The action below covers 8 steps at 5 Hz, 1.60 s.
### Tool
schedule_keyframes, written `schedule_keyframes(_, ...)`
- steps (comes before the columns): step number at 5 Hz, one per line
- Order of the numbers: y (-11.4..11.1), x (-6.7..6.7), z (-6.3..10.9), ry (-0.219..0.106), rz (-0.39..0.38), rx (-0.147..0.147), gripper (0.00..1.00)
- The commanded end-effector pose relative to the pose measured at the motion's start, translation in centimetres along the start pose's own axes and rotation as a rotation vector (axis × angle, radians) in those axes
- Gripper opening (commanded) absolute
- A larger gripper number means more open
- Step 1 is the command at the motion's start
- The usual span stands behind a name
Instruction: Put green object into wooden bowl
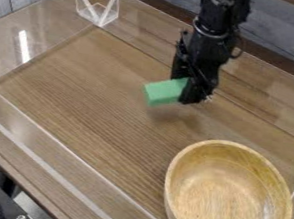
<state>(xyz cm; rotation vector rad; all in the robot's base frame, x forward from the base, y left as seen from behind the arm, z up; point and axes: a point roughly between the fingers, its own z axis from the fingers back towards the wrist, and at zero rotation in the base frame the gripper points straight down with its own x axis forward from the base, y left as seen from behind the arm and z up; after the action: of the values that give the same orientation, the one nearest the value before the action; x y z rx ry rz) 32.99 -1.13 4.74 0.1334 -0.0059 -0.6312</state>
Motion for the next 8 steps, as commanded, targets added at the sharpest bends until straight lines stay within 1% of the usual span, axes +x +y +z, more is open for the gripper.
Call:
schedule_keyframes(1,-0.5,0.8,1.6,-0.08,-0.011,0.043,0.0)
schedule_keyframes(2,-0.6,0.3,1.3,-0.1,-0.08,0.048,0.0)
schedule_keyframes(4,-0.5,-0.6,1.2,-0.127,-0.174,0.054,0.0)
schedule_keyframes(5,0.3,-0.6,1.1,-0.123,-0.134,0.053,0.0)
schedule_keyframes(6,0.1,-0.8,2.7,-0.135,-0.113,0.072,0.0)
schedule_keyframes(7,-1.8,-0.9,4.4,-0.152,-0.082,0.083,0.0)
schedule_keyframes(8,-5.1,-0.9,5.6,-0.165,-0.046,0.069,0.0)
